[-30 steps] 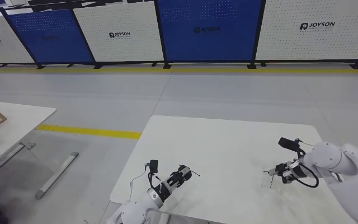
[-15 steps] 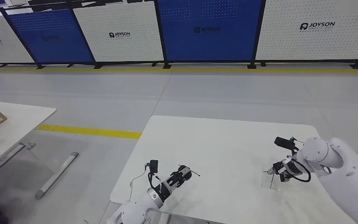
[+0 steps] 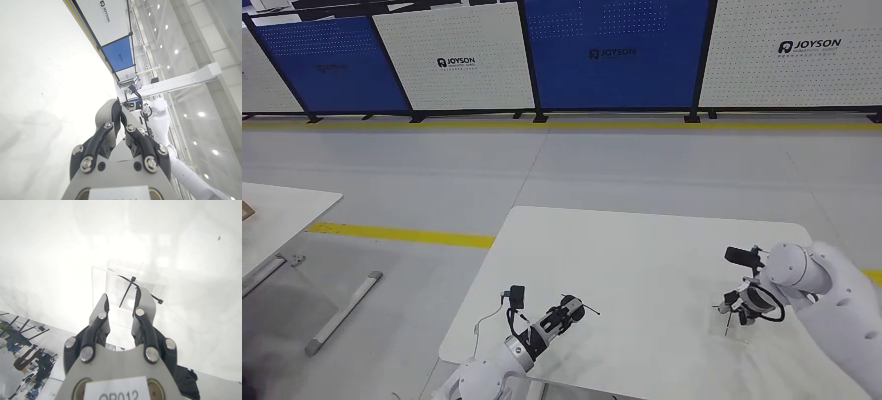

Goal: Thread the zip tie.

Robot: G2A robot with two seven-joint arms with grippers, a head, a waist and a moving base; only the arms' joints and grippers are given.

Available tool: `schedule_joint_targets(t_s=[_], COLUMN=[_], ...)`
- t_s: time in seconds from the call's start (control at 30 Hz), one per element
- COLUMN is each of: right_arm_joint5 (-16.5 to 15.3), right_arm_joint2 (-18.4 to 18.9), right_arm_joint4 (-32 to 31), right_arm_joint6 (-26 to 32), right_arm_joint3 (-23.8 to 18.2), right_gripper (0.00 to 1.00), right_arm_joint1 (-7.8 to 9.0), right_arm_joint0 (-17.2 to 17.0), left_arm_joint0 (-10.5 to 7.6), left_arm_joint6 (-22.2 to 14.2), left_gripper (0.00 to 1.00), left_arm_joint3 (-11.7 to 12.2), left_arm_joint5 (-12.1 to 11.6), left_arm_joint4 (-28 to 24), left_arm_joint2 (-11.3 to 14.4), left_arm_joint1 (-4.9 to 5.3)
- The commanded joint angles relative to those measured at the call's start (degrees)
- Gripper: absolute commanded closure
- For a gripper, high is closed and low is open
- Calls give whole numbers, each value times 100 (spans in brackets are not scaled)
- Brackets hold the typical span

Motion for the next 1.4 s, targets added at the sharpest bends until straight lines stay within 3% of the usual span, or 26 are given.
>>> schedule_joint_targets(t_s=[0.0, 1.0, 1.27, 1.37], right_arm_joint5=[0, 0, 0, 0], right_arm_joint2=[-79, -1274, -1509, -1601], right_arm_joint4=[32, 587, 678, 691], right_arm_joint6=[0, 0, 0, 0], right_arm_joint3=[16, 1033, 1213, 1298], right_gripper=[69, 75, 100, 100], right_arm_joint1=[-21, -335, -431, -473], right_arm_joint0=[32, 837, 985, 1039], left_arm_joint0=[0, 0, 0, 0], left_arm_joint6=[0, 0, 0, 0], left_gripper=[100, 100, 100, 100], left_arm_joint3=[0, 0, 0, 0], left_arm_joint5=[0, 0, 0, 0], left_arm_joint4=[0, 0, 0, 0], left_arm_joint2=[0, 0, 0, 0], left_arm_joint1=[0, 0, 0, 0])
